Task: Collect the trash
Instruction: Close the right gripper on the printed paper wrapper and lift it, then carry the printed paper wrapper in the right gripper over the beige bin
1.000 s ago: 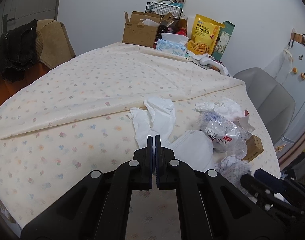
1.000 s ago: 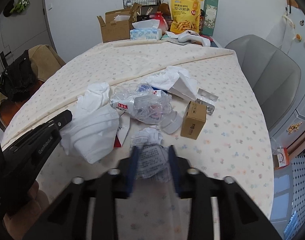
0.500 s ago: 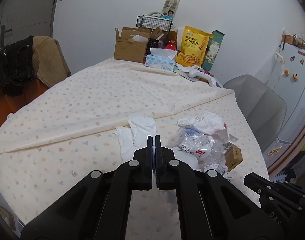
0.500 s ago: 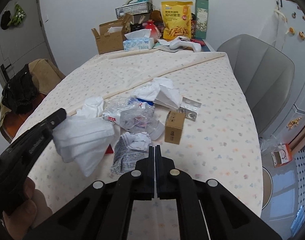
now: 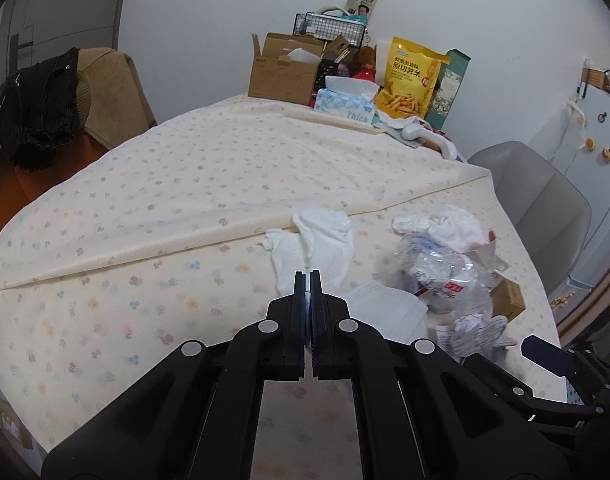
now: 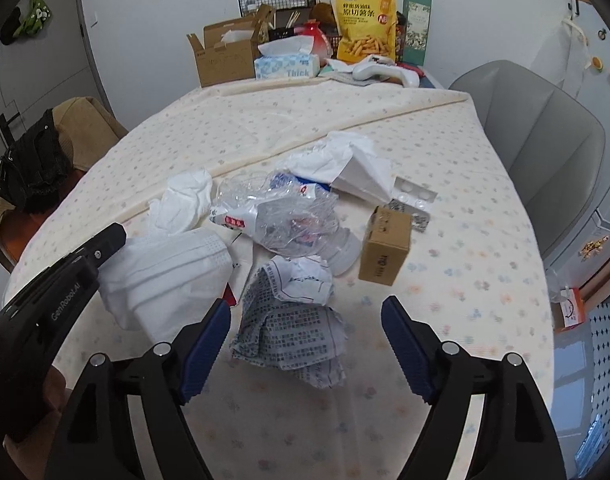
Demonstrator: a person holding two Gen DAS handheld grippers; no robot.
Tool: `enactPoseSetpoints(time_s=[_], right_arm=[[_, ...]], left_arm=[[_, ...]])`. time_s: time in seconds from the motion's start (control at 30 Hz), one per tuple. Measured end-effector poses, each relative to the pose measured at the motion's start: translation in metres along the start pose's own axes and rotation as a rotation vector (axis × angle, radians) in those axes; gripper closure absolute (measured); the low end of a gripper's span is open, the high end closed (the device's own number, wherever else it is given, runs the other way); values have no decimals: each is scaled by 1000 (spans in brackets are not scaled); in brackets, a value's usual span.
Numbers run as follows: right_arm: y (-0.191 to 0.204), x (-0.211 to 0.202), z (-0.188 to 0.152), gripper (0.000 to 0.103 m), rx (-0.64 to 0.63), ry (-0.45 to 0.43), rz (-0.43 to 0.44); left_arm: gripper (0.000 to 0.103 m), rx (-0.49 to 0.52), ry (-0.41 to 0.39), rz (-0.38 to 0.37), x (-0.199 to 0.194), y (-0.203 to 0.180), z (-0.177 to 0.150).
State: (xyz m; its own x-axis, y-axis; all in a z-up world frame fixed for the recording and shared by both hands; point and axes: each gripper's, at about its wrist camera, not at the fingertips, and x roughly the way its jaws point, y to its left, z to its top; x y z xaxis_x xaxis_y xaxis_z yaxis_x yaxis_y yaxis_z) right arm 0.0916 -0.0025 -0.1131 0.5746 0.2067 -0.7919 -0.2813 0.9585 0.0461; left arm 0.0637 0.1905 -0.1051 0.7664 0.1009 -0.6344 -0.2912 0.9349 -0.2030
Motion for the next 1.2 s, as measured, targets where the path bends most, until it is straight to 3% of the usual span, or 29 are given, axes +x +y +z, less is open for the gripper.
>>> enactPoseSetpoints(time_s=[0.07, 0.1, 0.17, 0.27, 0.83, 1.2], right_arm=[[1, 9, -1, 33, -2, 20, 4], [1, 12, -1, 53, -3, 33, 12], [1, 19, -3, 58, -1, 69, 43], [2, 6, -2, 65, -22, 30, 48], [-44, -89, -4, 65, 54, -147, 24], [-109, -136, -20, 64, 136, -212, -57]], left_arm=[[100, -6, 12, 1, 4, 2, -1], [100, -6, 14, 1, 6, 3, -1], [100, -6, 14, -2, 6, 2, 0], [100, -1, -3, -14, 1, -2, 4], [100, 88, -183, -79, -88, -56, 33], [100, 185, -177, -173, -99, -139, 20]])
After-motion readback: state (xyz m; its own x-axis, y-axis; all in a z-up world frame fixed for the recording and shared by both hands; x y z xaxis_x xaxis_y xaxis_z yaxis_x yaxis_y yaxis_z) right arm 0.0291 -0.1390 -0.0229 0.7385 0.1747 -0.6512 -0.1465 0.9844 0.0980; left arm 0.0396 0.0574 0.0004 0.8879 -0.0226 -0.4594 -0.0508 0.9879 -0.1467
